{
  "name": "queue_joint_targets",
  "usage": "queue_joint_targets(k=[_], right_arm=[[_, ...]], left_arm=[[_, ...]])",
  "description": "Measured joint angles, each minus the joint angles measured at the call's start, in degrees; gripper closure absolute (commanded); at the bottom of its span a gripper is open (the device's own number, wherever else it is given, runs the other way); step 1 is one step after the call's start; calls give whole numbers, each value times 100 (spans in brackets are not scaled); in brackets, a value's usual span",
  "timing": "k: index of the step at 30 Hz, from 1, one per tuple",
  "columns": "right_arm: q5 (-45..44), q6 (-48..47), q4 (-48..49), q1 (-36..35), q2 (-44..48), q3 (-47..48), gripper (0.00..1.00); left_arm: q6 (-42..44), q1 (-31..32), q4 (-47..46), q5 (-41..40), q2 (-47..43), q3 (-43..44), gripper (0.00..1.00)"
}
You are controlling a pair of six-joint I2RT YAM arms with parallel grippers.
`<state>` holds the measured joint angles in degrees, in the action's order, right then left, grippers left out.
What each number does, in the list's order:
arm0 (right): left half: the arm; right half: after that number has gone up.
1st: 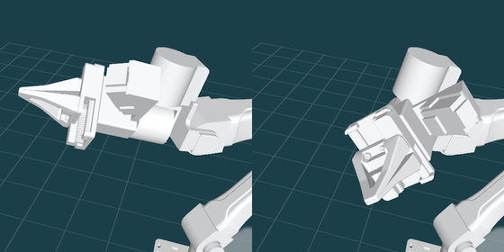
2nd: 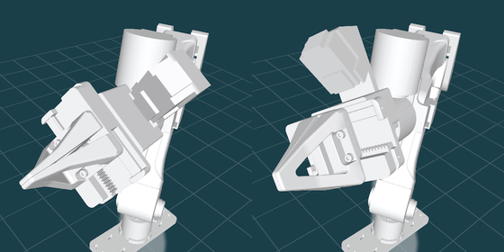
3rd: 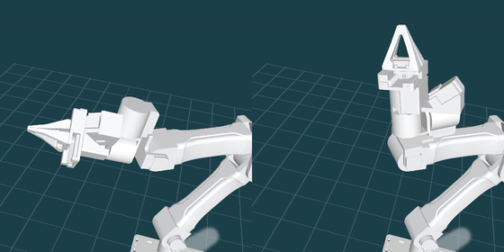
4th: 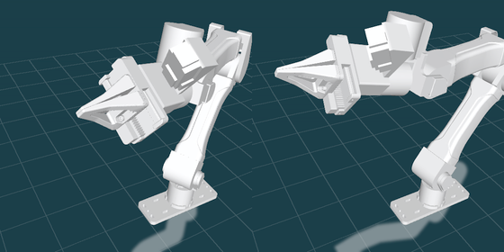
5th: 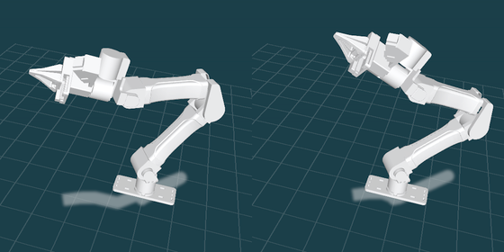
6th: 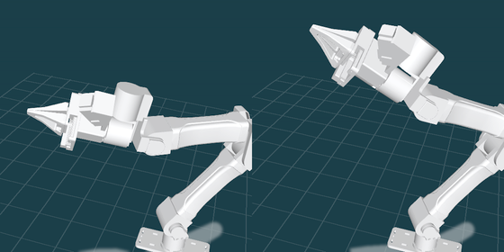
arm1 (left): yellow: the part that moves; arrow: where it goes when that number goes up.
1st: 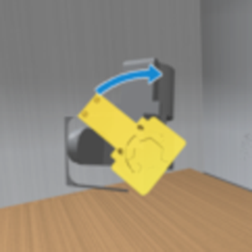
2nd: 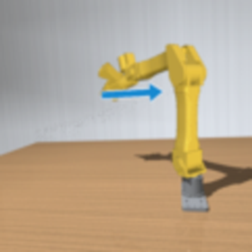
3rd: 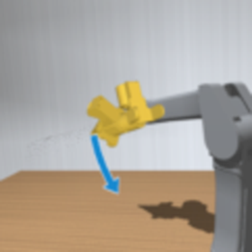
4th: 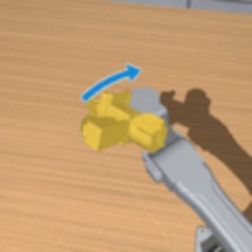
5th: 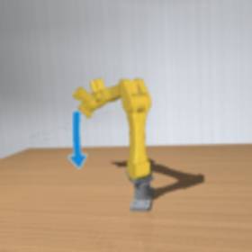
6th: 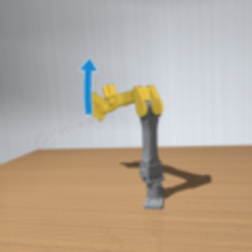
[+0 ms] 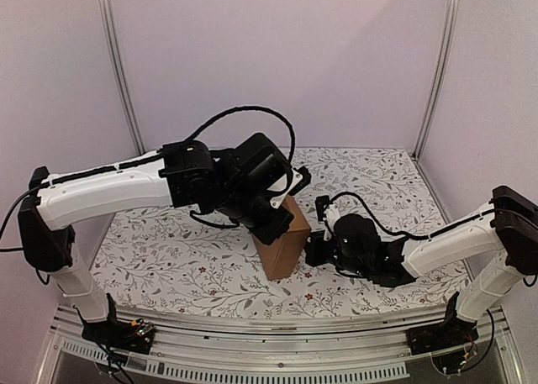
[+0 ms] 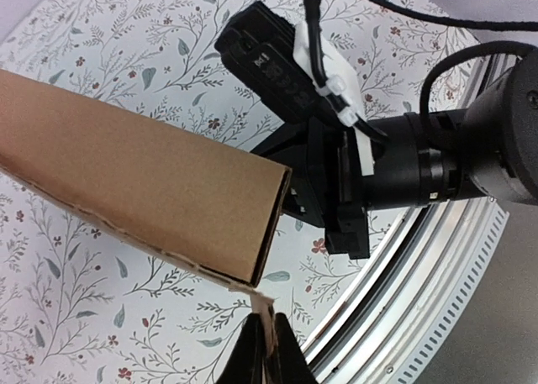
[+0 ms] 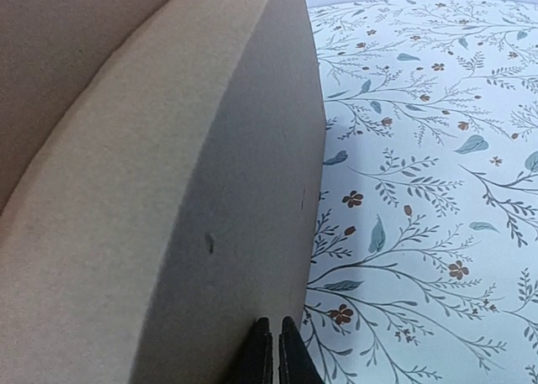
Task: Fold the paper box
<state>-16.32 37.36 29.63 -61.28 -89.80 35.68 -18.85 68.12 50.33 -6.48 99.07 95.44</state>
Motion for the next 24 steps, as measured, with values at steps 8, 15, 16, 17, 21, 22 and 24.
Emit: queue_joint_targets(k=[8,15,16,17,21,22,24], right_arm=[[-505,-341,-208,-656,-22,505,95],[-697,-557,-282,-962,-184,833,93],[-699,-577,-282,-973,-201,844,92],[-699,-599,-289,-984,-225,863,92],[-704,-664,-323,-992,-286,916,91],[-708,-682,-343,-994,-295,931,91],[-715,-713,-391,-994,-308,977,90]], left_arm=[[-140,35,122,-385,-581,-728,88],[-422,42,105,-649,-1220,-1504,67],[-463,42,114,-678,-1285,-1591,62],[-507,42,122,-708,-1335,-1661,58],[-555,42,138,-800,-1486,-1762,42],[-575,42,140,-820,-1526,-1762,39],[-610,42,133,-861,-1617,-1762,33]])
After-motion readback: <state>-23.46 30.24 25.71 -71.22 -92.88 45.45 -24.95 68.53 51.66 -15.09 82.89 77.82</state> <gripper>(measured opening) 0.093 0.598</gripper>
